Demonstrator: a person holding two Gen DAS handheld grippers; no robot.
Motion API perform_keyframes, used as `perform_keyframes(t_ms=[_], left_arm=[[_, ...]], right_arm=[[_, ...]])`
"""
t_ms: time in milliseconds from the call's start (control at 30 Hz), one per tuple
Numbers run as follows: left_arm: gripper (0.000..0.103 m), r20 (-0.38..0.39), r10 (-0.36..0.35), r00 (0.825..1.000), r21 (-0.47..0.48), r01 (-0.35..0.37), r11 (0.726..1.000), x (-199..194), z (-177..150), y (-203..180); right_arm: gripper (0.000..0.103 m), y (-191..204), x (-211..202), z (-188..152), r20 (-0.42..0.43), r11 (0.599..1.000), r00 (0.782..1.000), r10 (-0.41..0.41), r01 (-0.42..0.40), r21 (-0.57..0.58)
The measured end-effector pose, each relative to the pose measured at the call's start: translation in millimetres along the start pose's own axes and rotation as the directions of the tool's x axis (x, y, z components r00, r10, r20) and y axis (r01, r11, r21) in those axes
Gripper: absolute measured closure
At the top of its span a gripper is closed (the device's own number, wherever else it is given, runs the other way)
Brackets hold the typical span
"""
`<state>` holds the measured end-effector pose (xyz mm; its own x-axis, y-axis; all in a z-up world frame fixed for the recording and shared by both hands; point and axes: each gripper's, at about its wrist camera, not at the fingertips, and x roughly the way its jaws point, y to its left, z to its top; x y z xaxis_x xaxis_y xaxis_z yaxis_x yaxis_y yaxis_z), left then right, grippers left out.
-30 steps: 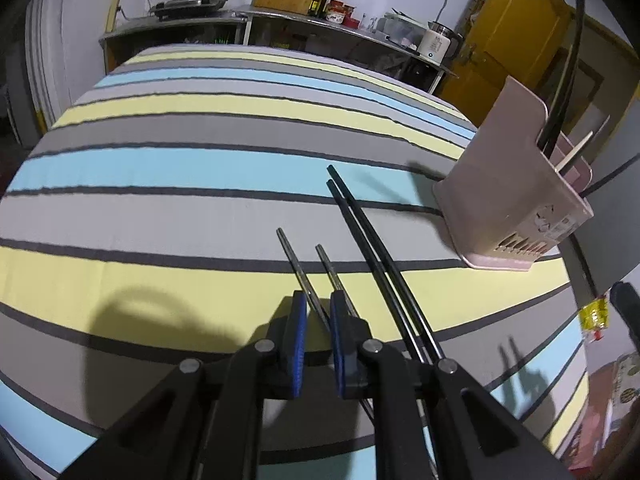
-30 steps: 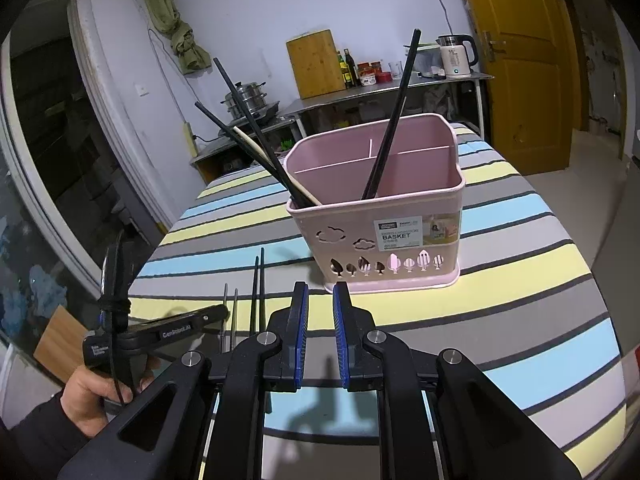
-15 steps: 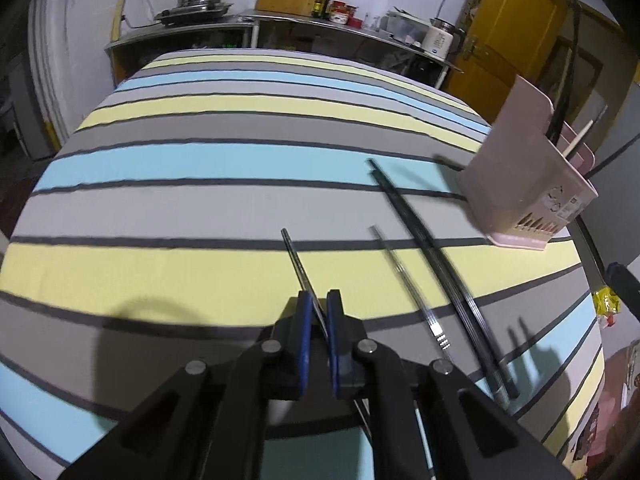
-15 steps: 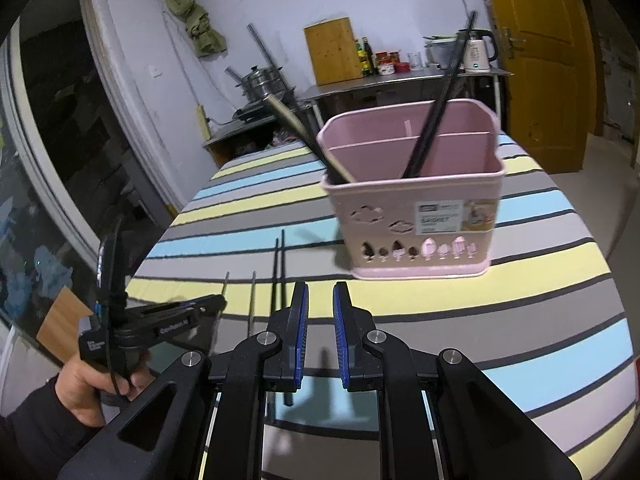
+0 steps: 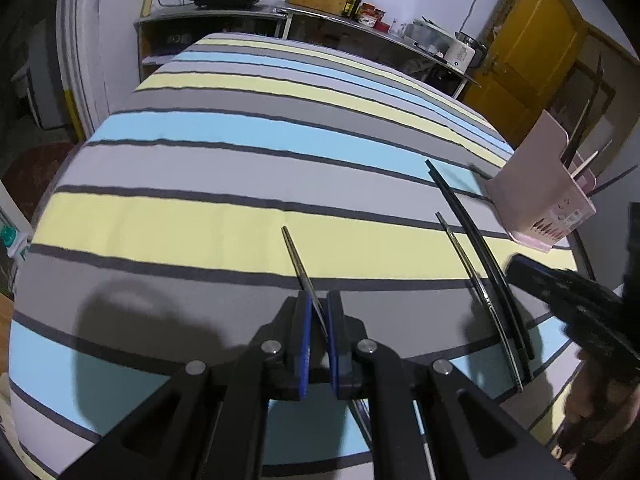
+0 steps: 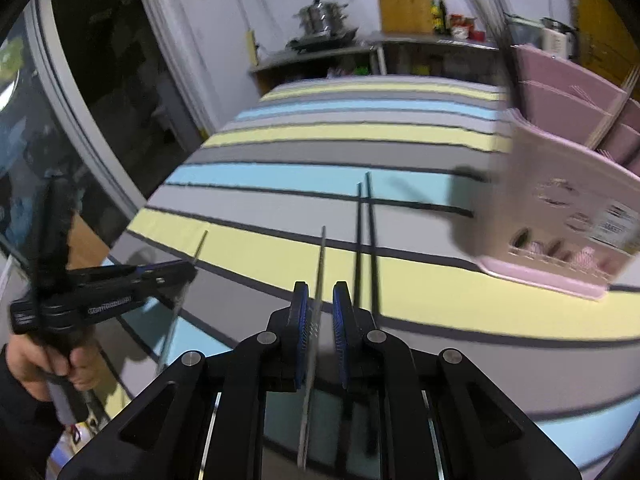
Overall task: Organize utensils
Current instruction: 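Close the right tool on a metal stick while the left tool grasps another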
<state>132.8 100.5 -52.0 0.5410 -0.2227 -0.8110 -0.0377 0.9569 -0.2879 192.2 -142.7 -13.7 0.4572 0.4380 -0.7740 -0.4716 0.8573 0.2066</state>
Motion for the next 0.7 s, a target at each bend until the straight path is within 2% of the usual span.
perform_keyframes(t_ms=[233,433,600,700], left_arm=[[0.095,0.013,0.009,1.000,-0.033,-0.008,0.999,4,4,2],[0.095,0.008,0.058,0.998,-0.061,-0.058,0.996,10,10,-4],[0.095,0.025,0.173,0.985,0.035,-0.174,0.984,14,8,-24],[0.095,0.032,0.184,0.982,0.049,-0.185,0.981,15,9,-27]], right_arm=[[0.090,2,42,11,-0.089,0.999,0.995,-0.036,0.033,-0.037],[0.090,6,48,15,-0.099,0.997,0.993,-0.064,0.059,-0.053],[0.095,15,49,13,-0.099,0.990,0.988,-0.117,0.109,-0.089],[0.098,18,53,17,-0.109,0.991,0.988,-0.107,0.098,-0.086]])
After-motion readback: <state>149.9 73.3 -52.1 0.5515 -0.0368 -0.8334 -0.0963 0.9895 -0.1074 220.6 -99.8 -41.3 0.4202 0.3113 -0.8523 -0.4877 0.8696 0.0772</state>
